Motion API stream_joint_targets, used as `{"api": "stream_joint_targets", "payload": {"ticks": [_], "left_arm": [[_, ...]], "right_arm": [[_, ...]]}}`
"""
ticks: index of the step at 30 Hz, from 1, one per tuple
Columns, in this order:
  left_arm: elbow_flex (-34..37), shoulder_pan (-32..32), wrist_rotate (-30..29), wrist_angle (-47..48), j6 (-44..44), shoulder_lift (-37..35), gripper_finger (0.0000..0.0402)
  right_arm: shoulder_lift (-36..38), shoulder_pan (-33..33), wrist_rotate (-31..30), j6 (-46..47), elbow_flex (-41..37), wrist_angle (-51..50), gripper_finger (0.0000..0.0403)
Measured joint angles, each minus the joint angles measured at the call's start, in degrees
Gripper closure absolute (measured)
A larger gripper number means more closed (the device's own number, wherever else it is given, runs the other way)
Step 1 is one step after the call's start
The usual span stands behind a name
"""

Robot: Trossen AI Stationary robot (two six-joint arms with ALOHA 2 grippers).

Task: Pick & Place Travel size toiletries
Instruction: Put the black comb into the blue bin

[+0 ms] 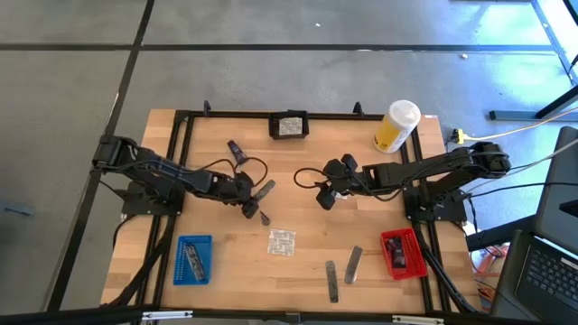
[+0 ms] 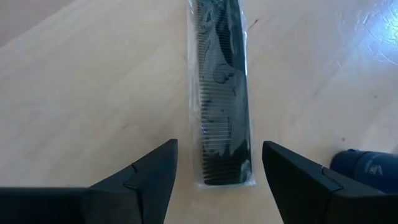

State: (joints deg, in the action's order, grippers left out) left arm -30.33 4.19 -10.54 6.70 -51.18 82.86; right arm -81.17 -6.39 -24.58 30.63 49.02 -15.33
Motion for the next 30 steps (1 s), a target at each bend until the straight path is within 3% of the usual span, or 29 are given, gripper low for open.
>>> {"api": "stream_joint_targets", "payload": {"ticks": [20, 30], "left_arm": [[-0.04, 4.6, -6.18, 0.41, -2.16, 3.51, 0.0179], [0.0, 6.94, -6.45, 0.9, -1.83, 3.69, 0.019]], "right_arm": [[0.0, 0.0, 0.02, 0.04, 0.0, 0.17, 0.0195], [0.0, -0.02, 0.04, 0.06, -0.01, 0.17, 0.0195]]}}
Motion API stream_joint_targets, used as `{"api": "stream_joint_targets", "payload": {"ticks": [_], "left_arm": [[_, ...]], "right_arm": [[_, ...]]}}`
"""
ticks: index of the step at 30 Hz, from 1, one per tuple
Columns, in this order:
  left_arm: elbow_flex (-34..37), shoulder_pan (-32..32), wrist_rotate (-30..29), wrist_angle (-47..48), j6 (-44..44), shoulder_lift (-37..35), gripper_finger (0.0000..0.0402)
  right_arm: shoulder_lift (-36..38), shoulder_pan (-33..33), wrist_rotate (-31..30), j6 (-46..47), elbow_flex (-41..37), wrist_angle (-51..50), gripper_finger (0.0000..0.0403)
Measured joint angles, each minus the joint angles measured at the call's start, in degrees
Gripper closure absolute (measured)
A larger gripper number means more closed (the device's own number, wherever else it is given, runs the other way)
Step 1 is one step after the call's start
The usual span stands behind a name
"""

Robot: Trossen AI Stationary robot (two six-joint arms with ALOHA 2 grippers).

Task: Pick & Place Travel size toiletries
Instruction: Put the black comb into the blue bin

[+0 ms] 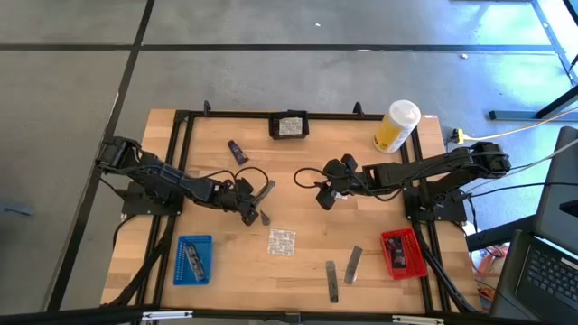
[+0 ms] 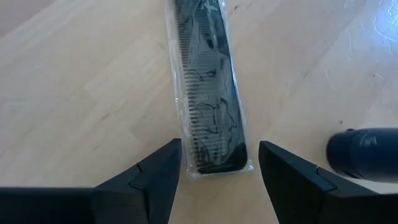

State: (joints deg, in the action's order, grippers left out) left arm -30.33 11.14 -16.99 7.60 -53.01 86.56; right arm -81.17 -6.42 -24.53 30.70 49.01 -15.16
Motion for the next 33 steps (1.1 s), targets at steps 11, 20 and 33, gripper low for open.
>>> {"api": "stream_joint_targets", "payload": {"ticks": [11, 20, 33], "left_arm": [[-0.11, 0.04, -0.45, 1.44, -0.22, 0.05, 0.0211], [-0.09, 0.04, -1.76, 2.07, 0.92, 0.09, 0.027], [0.05, 0.09, -3.4, 2.67, 1.12, -0.04, 0.0344]], "right_arm": [[0.0, 0.01, 0.1, 0.11, 0.01, -0.02, 0.0195], [0.0, 0.0, 0.11, 0.09, 0.0, -0.02, 0.0195], [0.0, 0.0, 0.1, -0.04, 0.0, -0.02, 0.0195]]}}
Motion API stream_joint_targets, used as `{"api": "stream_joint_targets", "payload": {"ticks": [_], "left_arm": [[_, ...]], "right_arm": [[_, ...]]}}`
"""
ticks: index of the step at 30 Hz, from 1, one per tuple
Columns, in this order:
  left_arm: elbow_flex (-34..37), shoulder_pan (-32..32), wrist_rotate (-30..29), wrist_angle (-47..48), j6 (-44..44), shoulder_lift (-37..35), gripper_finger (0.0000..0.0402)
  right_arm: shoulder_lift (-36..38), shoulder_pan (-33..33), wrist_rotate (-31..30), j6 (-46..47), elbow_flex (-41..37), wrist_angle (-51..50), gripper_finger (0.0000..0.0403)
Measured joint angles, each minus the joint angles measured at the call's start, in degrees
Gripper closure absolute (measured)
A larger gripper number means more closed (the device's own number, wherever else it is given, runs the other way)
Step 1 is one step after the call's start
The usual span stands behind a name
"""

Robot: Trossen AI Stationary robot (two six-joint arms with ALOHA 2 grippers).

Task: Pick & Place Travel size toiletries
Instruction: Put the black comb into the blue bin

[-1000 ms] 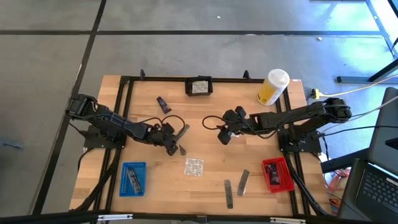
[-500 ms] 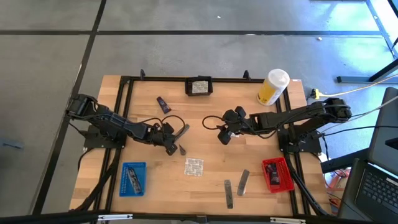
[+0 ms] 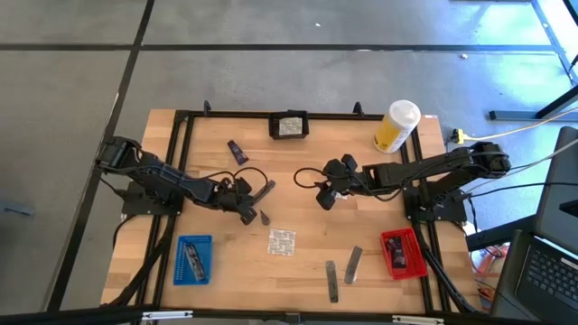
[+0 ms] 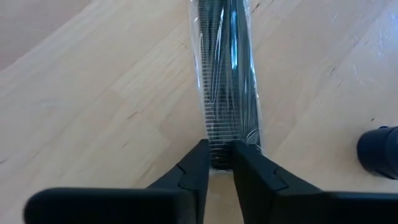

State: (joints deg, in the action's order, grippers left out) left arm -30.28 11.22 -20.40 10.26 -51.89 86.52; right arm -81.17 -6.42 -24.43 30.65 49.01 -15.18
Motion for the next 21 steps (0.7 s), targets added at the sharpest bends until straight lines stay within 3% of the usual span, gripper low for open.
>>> {"api": "stream_joint_targets", "payload": {"ticks": [7, 21], "left_arm": [[0.19, 0.0, -0.13, 0.21, 2.14, -1.87, 0.0397], [0.31, -0.07, 0.87, 0.83, 3.17, -7.18, 0.04]], "right_arm": [[0.0, 0.0, -0.02, 0.0, 0.0, -0.02, 0.0194], [0.0, 0.0, -0.04, 0.02, 0.0, -0.02, 0.0194]]}}
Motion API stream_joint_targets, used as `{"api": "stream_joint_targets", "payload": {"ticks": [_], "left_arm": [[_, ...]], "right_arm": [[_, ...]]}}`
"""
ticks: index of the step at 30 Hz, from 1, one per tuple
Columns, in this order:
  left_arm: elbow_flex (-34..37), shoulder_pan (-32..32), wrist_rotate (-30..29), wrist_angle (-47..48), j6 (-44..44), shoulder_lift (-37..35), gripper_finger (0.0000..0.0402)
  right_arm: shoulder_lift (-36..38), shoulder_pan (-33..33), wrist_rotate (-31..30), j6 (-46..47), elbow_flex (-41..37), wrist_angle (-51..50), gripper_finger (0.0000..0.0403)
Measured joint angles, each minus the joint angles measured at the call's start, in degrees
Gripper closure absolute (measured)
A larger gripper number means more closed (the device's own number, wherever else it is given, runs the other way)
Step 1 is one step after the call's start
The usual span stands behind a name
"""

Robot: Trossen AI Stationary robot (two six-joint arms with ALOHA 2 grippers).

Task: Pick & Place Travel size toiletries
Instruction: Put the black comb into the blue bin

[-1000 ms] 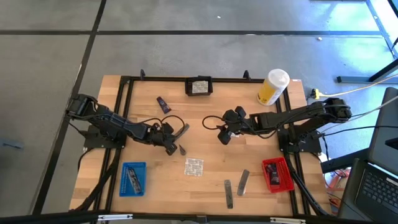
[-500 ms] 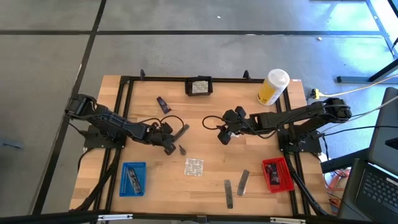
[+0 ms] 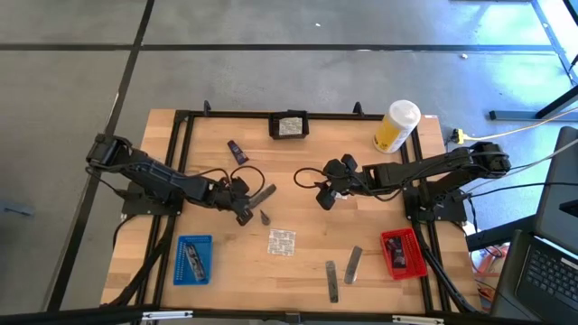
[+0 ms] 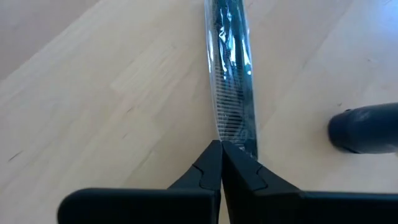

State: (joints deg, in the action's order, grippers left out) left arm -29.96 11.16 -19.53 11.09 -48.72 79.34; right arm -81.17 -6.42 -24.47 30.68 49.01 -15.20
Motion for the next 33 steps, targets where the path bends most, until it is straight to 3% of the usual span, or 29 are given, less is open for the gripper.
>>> {"api": "stream_joint_targets", "payload": {"ticks": [14, 23, 33], "left_arm": [[-0.21, -0.02, 2.53, 1.2, 0.66, -3.53, 0.04], [-0.24, -0.04, 3.87, 1.24, 0.68, -3.55, 0.04], [-0.3, -0.04, 5.72, 0.9, 1.45, -3.57, 0.04]], "right_arm": [[0.0, 0.0, 0.04, 0.02, 0.0, 0.01, 0.0194], [0.0, 0.04, 7.34, -3.16, 0.0, 1.61, 0.0195], [-0.02, 0.04, 7.41, -4.35, 0.0, 3.3, 0.0195]]}}
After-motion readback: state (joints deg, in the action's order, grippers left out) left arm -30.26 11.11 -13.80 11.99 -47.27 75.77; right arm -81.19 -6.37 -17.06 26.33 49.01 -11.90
